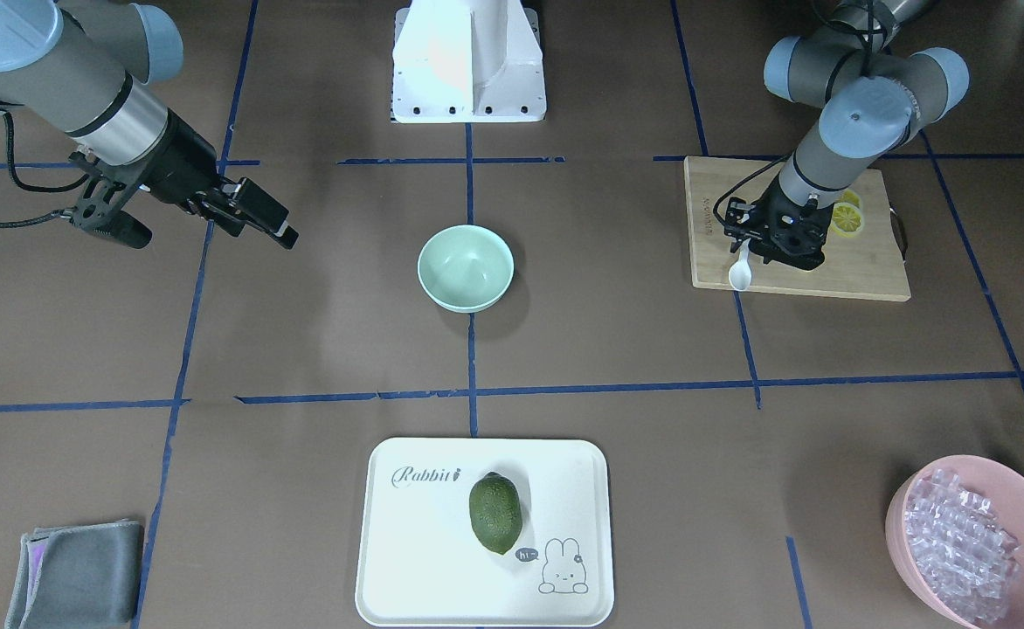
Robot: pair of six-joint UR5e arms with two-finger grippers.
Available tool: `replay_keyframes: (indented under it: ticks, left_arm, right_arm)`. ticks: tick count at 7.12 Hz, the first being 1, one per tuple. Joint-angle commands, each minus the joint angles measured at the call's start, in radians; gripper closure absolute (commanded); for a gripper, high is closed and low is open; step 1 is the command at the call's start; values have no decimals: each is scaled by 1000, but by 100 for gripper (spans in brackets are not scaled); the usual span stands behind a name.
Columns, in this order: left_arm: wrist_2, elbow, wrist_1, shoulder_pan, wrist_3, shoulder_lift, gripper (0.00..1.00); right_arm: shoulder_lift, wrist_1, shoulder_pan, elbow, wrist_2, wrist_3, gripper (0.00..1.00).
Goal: Place spoon in bowl
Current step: 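Lower the left gripper onto the white spoon and grasp its handle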
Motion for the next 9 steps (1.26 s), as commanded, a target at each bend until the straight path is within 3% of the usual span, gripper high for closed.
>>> replay_keyframes:
  ticks: [1,2,3,4,7,8,9]
  left_arm:
    - [2,0,0,13,-2,-2,49]
    - [2,0,2,13,-2,-2,59]
    - [0,-2,2,13,-4,0,88]
    - [-4,-3,2,13,-2,0,100]
    - [-12,-44,10,11,-4,-17,100]
    - [-13,-69,55,10,-8,-77,100]
    - [-15,-103,229,11,-8,-199,100]
  right_arm:
    - [0,1,-1,-1,-1,0,1]
    - [2,1,-1,-1,-1,0,1]
    - [3,1,-3,-1,-1,-3,1]
    - [3,1,-1,1,-1,-3,1]
    - [-1,1,-1,1,-1,-3,1]
    - [-7,1,4,16,1,-3,1]
    - [-44,1,25,31,2,-3,1]
